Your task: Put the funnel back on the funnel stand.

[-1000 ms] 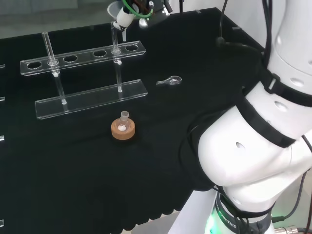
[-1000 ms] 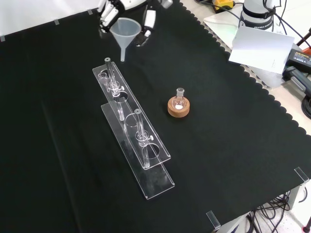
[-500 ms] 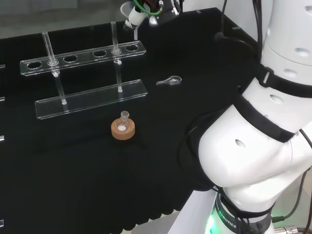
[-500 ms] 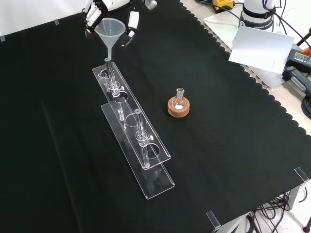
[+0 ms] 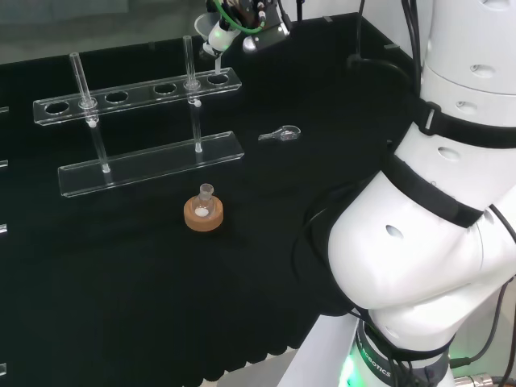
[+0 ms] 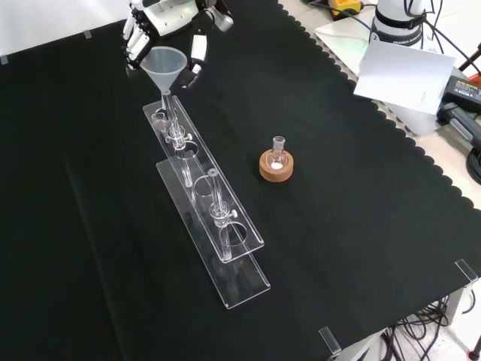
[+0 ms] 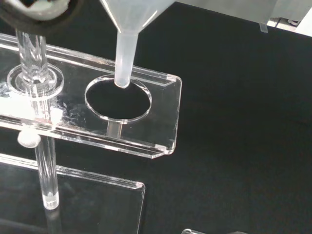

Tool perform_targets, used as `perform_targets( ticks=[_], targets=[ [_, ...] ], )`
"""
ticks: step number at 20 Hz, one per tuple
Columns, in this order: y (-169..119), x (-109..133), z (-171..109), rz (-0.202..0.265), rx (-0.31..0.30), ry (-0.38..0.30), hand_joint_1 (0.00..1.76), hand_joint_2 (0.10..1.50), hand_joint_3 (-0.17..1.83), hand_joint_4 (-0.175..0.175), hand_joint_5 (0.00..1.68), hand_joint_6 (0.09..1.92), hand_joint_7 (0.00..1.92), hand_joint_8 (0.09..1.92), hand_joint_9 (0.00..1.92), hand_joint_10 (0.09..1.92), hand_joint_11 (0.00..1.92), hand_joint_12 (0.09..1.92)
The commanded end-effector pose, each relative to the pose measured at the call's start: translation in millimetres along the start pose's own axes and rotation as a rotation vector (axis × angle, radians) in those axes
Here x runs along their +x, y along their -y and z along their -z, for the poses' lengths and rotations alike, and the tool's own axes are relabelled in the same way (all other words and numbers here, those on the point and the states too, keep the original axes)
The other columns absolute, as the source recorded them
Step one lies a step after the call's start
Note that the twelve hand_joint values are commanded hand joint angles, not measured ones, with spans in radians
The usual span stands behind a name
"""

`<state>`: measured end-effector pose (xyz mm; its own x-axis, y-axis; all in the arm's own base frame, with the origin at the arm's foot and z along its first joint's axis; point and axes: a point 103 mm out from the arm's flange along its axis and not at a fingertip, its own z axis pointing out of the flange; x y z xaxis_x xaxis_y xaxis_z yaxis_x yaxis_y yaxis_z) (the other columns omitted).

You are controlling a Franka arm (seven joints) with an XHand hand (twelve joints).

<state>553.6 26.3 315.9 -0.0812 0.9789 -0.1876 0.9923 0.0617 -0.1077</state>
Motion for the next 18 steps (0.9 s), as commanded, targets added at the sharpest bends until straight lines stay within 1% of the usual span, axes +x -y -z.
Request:
perform_targets(
  ticks=[1, 5, 11, 18],
  targets=[
    [-3.3, -3.7, -8.0, -0.008, 0.01, 0.008, 0.83, 0.76, 0.48, 0.012, 0.89, 0.7, 0.81, 0.59, 1.21, 0.22, 0.89, 1.07],
    [-6.3, -1.7, -16.8, -0.005, 0.031, 0.004, 0.84, 0.77, 0.48, 0.01, 0.89, 0.7, 0.81, 0.59, 1.21, 0.22, 0.9, 1.07],
    [-11.2, 3.7, -31.2, 0.007, 0.042, -0.014, 0.84, 0.76, 0.48, 0.007, 0.88, 0.7, 0.8, 0.59, 1.21, 0.21, 0.9, 1.06],
    [-15.1, 7.8, -48.9, 0.005, 0.087, -0.022, 0.83, 0.76, 0.48, -0.014, 0.79, 0.72, 0.74, 0.6, 1.17, 0.19, 0.87, 1.07]
  ],
)
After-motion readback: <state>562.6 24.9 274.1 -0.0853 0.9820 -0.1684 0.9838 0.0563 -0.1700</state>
